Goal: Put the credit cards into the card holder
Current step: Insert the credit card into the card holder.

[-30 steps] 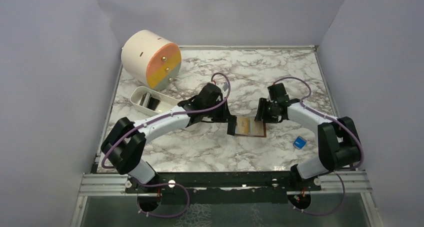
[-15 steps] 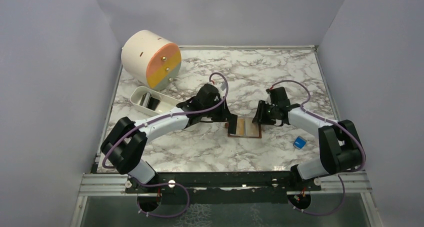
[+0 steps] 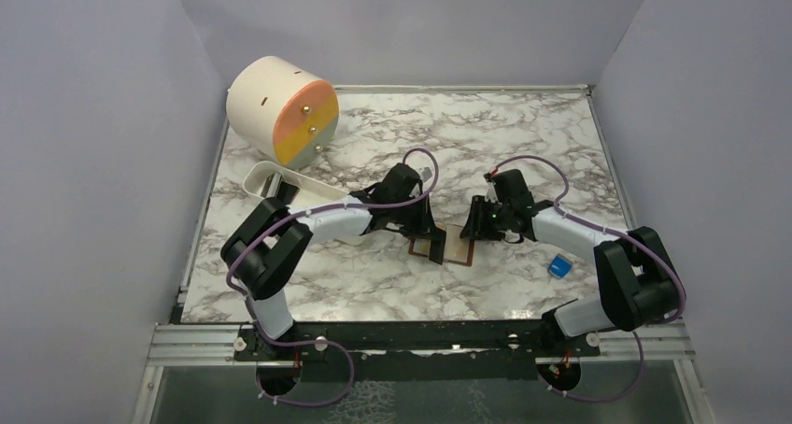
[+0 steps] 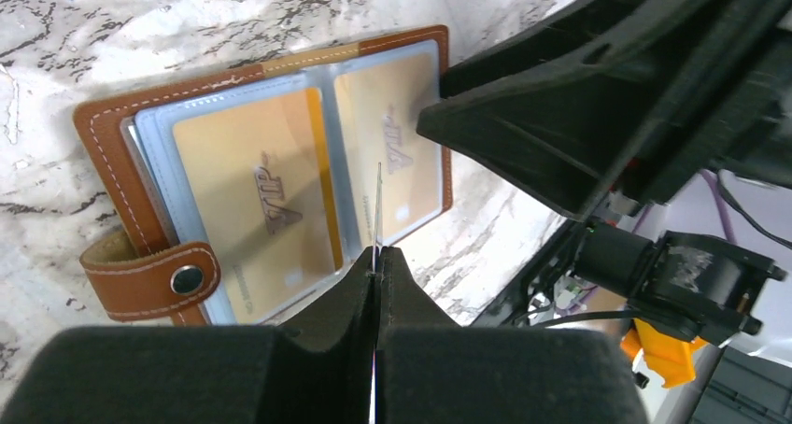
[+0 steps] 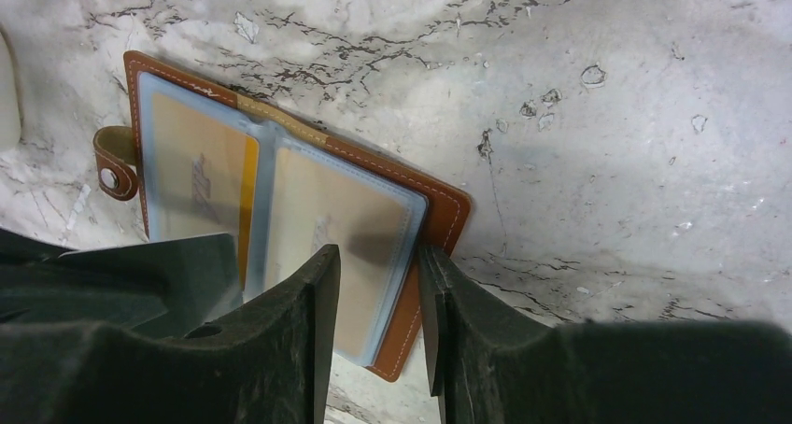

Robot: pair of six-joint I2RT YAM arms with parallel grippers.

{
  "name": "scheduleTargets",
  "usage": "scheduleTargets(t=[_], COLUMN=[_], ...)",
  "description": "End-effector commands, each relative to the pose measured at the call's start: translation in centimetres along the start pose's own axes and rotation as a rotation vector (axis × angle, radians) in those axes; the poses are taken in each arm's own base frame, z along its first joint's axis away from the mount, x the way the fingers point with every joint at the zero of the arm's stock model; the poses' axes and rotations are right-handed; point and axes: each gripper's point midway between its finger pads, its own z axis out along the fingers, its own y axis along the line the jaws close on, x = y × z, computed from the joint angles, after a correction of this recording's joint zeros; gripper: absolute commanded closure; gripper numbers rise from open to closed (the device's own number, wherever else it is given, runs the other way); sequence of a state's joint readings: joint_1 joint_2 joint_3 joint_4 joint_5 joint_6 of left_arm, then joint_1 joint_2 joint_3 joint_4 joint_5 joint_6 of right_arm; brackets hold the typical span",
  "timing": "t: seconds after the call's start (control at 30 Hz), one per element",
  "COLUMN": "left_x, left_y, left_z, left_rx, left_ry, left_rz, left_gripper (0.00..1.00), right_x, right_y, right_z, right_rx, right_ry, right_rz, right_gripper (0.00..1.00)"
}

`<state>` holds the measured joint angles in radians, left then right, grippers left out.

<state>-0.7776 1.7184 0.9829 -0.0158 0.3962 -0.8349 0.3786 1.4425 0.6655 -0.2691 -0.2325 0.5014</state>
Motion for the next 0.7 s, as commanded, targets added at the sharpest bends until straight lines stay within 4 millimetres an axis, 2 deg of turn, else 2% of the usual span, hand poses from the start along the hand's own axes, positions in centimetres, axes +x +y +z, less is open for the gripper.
scheduleTargets(t=[0.0, 0.3, 0.67], left_x=[-0.1, 0.0, 0.2], left_y=[-0.1, 0.9, 2.3], left_z=[0.8, 1.8, 2.7], left_rx=[0.001, -0.037, -0.074], left_ry=[0.05, 0.091, 0.108], left_rz=[0.045, 0.064, 0.048], left_gripper=[1.0, 1.0, 1.0], right_x=[1.7, 2.6, 2.6], right_y=[-1.3, -1.5, -1.7], right_z=[0.0, 0.3, 0.4], right_rx=[0.052, 0.04, 0.051], right_ry=[0.05, 0.062, 0.062], right_rz=[-0.002, 0.002, -0.001], right_gripper=[0.63, 0.63, 0.63])
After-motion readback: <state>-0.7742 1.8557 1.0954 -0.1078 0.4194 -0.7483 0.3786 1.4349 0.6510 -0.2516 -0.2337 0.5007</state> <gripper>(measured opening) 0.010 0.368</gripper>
